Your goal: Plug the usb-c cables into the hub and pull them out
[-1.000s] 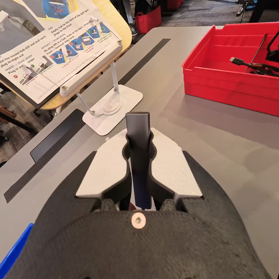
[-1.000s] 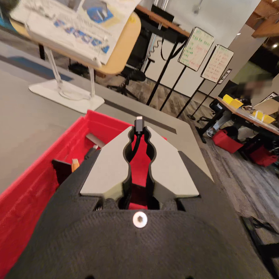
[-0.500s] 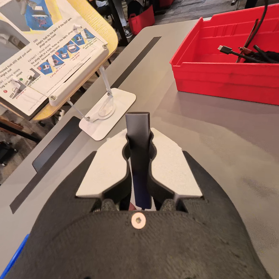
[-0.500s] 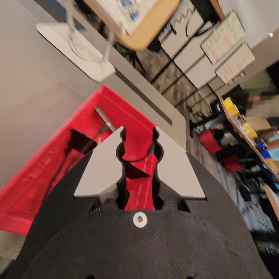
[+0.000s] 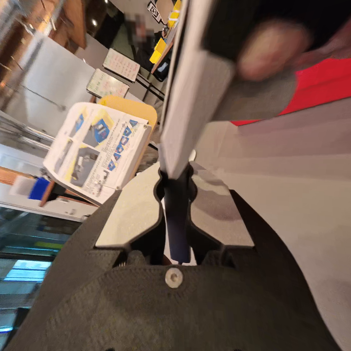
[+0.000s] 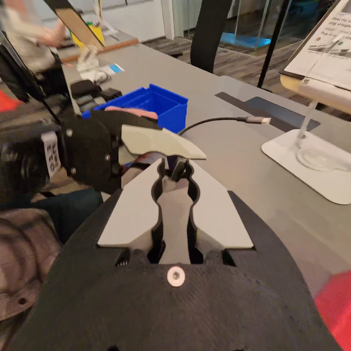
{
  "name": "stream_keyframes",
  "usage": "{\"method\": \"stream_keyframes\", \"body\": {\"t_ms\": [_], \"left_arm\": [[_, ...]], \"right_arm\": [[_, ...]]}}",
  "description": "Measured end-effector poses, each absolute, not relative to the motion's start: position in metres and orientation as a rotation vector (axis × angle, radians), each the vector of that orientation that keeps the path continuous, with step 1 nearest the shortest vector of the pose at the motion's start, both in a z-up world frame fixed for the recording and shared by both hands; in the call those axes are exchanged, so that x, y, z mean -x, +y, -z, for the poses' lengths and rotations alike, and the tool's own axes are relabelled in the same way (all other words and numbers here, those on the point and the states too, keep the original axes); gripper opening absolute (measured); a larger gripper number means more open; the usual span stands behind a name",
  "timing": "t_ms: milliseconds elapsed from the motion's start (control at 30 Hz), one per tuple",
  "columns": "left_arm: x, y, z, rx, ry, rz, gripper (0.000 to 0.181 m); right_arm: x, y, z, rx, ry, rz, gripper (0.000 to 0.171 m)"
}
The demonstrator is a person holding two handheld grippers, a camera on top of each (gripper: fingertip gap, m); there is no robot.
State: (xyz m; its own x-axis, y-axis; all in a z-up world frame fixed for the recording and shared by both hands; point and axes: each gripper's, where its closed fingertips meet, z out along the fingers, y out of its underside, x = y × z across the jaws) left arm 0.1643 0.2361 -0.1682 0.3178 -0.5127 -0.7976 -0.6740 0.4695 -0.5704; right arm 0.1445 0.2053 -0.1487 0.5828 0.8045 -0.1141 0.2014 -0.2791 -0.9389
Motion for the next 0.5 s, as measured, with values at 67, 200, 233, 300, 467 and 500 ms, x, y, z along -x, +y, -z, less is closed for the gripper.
{"method": "stream_keyframes", "body": {"t_ms": [67, 200, 233, 300, 467, 500], "left_arm": [[-0.165, 0.234, 0.168, 1.122, 1.331, -0.233, 0.019], [-0.167, 0.233, 0.167, 1.071, 1.312, -0.261, 0.019], [-0.169, 0.233, 0.166, 1.055, 1.311, -0.27, 0.019], [-0.172, 0.232, 0.162, 1.047, 1.314, -0.281, 0.021], [-0.173, 0.228, 0.133, 1.07, 1.264, -0.182, 0.042], [-0.171, 0.229, 0.127, 1.072, 1.256, -0.175, 0.042]], "right_arm": [[-0.147, 0.207, 0.151, 1.795, -0.808, -0.755, 0.009], [-0.149, 0.205, 0.151, 1.788, -0.789, -0.783, 0.008], [-0.151, 0.204, 0.148, 1.782, -0.79, -0.776, 0.008], [-0.158, 0.205, 0.144, 1.769, -0.791, -0.73, 0.007], [-0.2, 0.215, 0.116, 1.721, -0.728, -0.594, 0.007], [-0.213, 0.217, 0.109, 1.71, -0.707, -0.565, 0.007]]}}
